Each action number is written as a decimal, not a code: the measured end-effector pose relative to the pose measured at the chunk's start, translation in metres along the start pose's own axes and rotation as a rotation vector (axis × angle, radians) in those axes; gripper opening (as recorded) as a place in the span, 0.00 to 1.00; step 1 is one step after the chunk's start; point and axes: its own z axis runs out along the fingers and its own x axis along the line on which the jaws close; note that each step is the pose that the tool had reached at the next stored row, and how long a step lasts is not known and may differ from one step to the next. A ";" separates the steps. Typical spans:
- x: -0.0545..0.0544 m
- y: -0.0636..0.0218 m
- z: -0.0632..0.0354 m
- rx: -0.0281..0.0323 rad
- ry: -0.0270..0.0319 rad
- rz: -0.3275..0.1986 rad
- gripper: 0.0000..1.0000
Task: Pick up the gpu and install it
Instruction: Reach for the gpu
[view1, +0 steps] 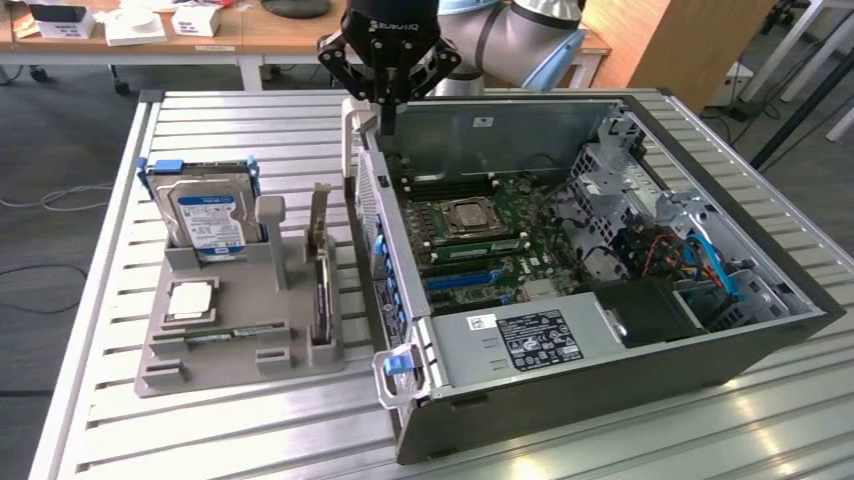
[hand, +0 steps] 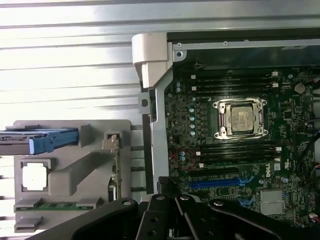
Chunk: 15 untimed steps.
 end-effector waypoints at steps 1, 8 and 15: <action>0.002 0.0000 0.0000 0.0000 0.0000 0.000 0.11; 0.017 -0.0002 0.0001 0.0000 -0.0001 0.000 0.11; 0.033 -0.0006 0.0002 0.0000 -0.0001 0.000 0.11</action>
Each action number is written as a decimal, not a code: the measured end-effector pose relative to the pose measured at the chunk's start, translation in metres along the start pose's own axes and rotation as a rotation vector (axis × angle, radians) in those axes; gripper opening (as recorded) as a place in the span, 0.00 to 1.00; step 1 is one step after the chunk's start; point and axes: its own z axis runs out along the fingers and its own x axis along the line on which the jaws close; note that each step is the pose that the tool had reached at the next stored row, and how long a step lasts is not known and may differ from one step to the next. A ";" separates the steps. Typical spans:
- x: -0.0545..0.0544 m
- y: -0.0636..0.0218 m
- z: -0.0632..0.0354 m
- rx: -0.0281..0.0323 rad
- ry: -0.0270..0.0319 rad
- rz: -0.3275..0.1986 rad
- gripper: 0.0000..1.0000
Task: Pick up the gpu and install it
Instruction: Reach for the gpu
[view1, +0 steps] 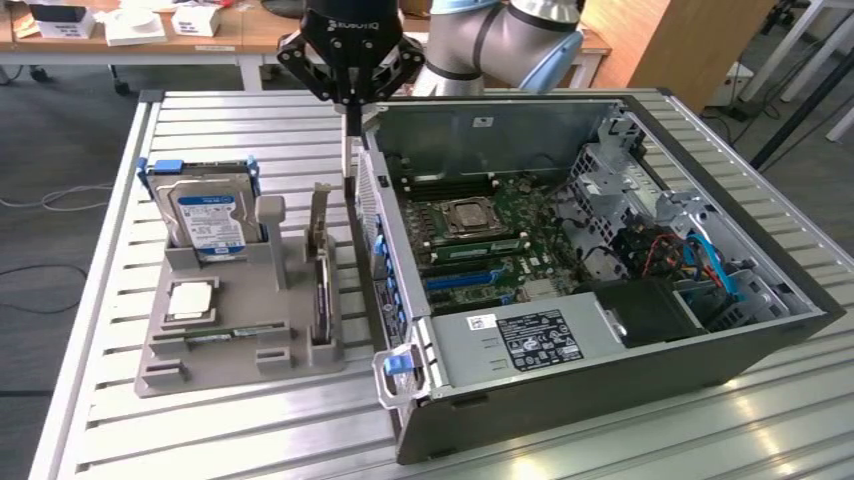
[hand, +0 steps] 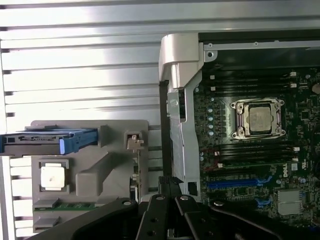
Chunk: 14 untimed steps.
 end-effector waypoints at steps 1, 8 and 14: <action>0.002 -0.0001 0.0000 0.0000 0.0001 0.000 0.11; 0.016 -0.0010 0.0000 0.0000 0.0001 0.000 0.11; 0.022 -0.0014 0.0000 0.0000 0.0000 0.000 0.11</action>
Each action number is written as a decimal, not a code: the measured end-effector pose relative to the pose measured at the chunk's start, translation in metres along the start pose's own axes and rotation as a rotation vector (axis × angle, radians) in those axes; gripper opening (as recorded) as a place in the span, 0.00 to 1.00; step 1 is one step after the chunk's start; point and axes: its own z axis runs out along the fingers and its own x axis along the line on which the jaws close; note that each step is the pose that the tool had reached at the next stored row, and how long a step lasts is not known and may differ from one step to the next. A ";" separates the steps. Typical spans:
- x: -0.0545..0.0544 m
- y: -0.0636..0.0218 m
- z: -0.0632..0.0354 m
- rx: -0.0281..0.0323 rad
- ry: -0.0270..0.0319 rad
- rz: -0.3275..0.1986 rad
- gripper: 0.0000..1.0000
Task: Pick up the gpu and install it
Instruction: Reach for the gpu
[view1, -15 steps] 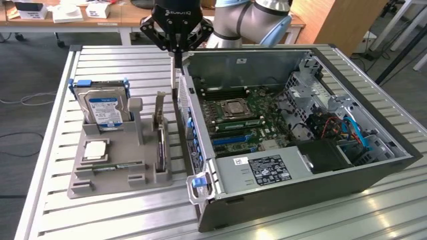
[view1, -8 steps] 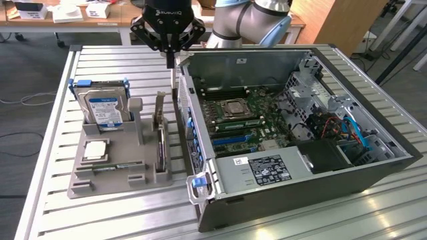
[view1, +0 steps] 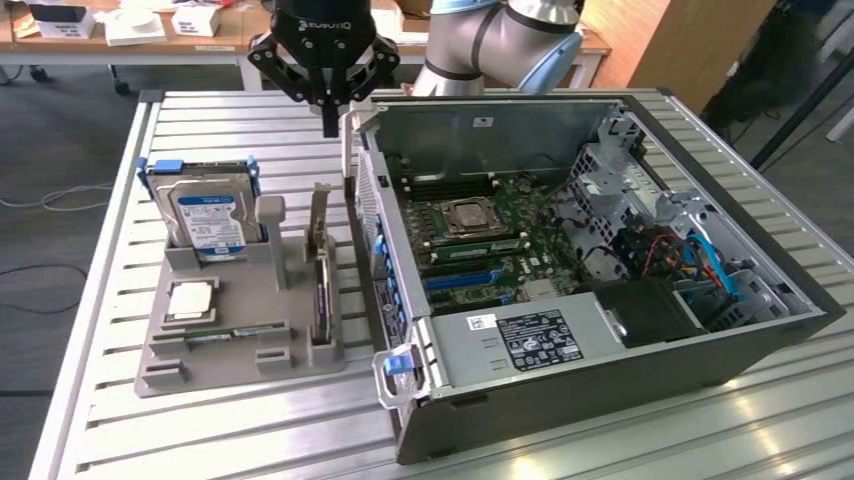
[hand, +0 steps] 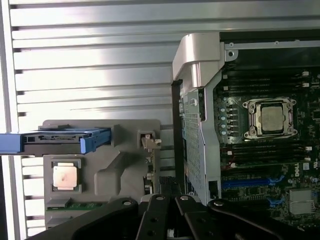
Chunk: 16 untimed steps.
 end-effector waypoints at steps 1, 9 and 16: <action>0.000 0.0000 -0.0001 0.0001 0.0001 0.000 0.11; 0.002 -0.0021 -0.0002 0.0001 0.0001 0.000 0.11; 0.003 -0.0051 -0.0003 0.0001 0.0000 0.000 0.11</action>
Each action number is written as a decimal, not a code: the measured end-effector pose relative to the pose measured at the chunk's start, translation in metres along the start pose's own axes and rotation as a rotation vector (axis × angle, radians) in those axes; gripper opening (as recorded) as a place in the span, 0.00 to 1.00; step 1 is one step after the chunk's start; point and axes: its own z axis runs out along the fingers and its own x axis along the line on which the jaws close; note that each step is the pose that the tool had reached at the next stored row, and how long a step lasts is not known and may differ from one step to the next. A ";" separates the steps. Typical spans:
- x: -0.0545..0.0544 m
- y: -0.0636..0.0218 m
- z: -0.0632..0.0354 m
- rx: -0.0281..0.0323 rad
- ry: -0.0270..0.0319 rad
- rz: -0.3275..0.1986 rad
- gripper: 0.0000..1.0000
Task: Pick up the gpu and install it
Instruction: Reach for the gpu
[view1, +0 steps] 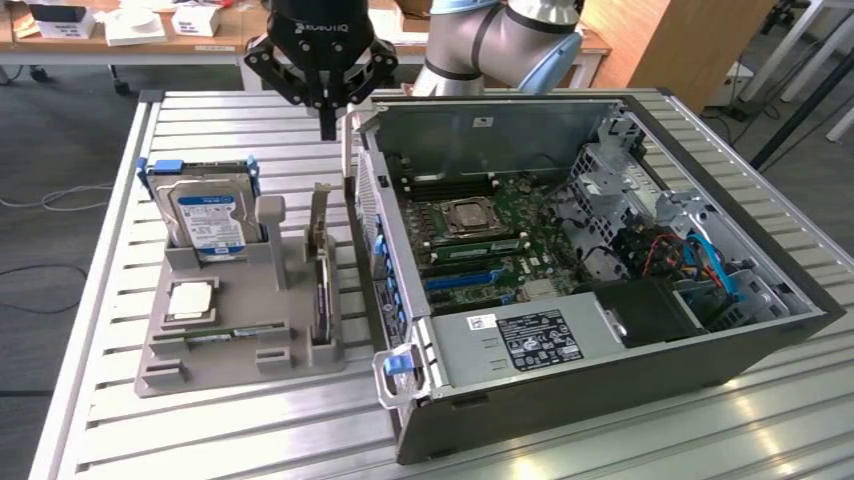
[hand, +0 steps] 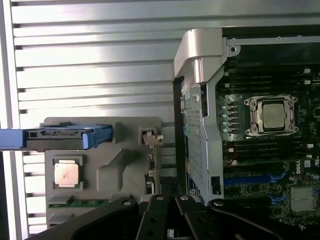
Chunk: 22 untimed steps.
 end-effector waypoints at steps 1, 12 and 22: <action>0.000 -0.0004 0.0000 0.0000 0.0000 0.000 0.11; 0.000 -0.0016 -0.0001 0.0000 0.0001 0.000 0.11; 0.007 -0.0061 -0.0004 0.0000 0.0000 0.000 0.11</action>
